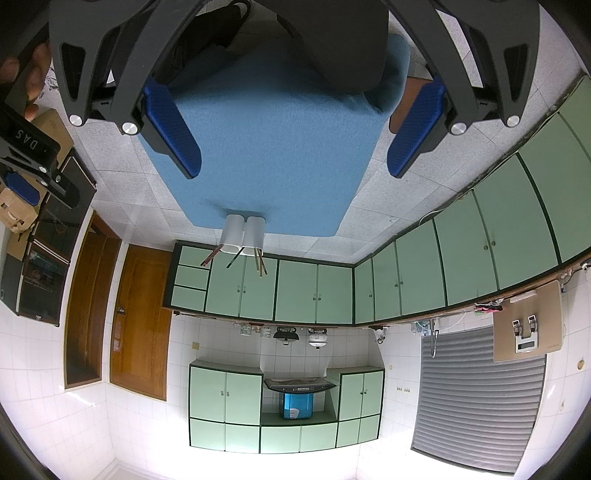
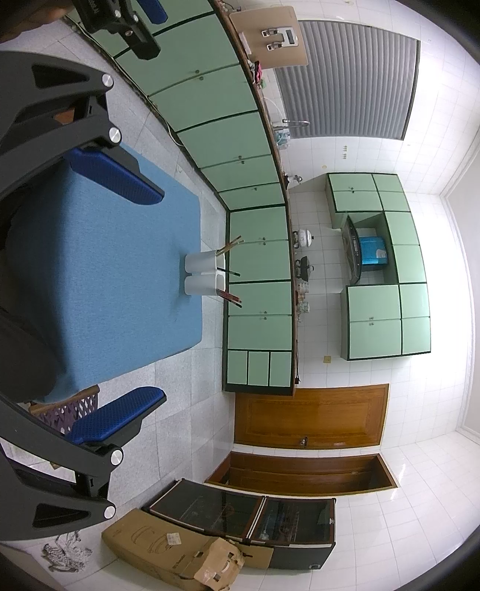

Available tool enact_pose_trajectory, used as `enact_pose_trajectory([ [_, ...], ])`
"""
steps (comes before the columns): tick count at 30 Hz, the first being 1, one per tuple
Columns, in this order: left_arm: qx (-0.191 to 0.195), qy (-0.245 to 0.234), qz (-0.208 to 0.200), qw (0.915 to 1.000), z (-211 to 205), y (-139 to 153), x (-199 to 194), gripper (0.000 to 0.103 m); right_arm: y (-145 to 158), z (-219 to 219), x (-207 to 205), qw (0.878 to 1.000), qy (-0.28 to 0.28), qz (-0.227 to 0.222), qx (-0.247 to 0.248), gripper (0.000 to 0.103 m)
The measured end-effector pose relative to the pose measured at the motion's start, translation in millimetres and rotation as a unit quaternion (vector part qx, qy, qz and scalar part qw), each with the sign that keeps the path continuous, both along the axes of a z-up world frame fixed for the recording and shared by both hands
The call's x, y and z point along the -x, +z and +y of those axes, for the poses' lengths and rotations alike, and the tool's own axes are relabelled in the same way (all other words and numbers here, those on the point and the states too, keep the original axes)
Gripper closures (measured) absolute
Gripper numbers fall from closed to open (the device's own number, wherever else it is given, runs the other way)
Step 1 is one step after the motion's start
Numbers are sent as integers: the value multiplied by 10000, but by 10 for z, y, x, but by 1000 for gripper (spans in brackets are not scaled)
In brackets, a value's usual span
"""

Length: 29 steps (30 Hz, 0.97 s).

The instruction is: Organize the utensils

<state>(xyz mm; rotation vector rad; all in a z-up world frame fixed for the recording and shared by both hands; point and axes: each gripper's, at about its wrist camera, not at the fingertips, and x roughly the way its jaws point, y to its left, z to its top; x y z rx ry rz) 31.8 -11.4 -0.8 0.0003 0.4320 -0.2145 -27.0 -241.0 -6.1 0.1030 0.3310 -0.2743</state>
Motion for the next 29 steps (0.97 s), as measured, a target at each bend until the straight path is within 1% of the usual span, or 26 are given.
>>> enact_pose_trajectory([
  [29,26,23,-33,10000,-31,-16,13,5,12,18,-26,10000,11,-4,10,6],
])
